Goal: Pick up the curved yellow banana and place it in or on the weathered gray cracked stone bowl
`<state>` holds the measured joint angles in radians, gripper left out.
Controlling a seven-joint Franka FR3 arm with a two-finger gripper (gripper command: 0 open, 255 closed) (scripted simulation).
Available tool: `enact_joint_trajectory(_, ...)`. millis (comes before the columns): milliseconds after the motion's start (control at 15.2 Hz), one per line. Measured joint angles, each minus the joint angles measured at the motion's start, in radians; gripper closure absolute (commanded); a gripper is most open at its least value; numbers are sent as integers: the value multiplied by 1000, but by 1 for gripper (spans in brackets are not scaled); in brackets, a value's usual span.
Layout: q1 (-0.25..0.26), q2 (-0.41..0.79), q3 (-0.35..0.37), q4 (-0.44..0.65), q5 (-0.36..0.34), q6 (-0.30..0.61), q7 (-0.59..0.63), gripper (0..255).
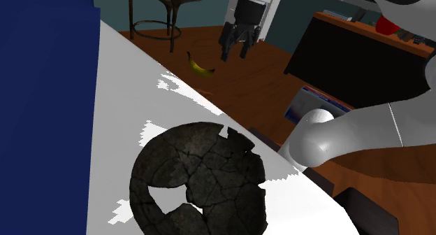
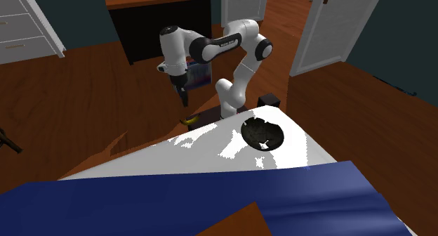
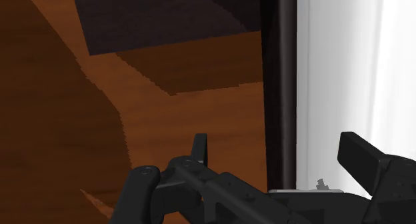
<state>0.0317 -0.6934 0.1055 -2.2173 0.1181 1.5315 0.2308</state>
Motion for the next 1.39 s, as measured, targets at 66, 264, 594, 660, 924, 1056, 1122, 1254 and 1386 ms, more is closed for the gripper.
enact_joint_trajectory(66,7,13,22,18,3,3,15,0)
enact_joint_trajectory(264,28,66,95,79,11,16,69,0)
enact_joint_trajectory(594,48,185,213,206,-5,38,155,0)
enact_joint_trajectory(660,53,203,237,227,-10,41,173,0)
enact_joint_trajectory(924,57,212,255,193,-13,87,182,0)
enact_joint_trajectory(1056,59,204,255,159,-11,113,180,0)
enact_joint_trajectory(1122,61,199,257,144,-9,124,182,0)
enact_joint_trajectory(1254,61,198,257,126,-8,141,179,0)
enact_joint_trajectory(1386,60,200,258,124,-9,145,180,0)
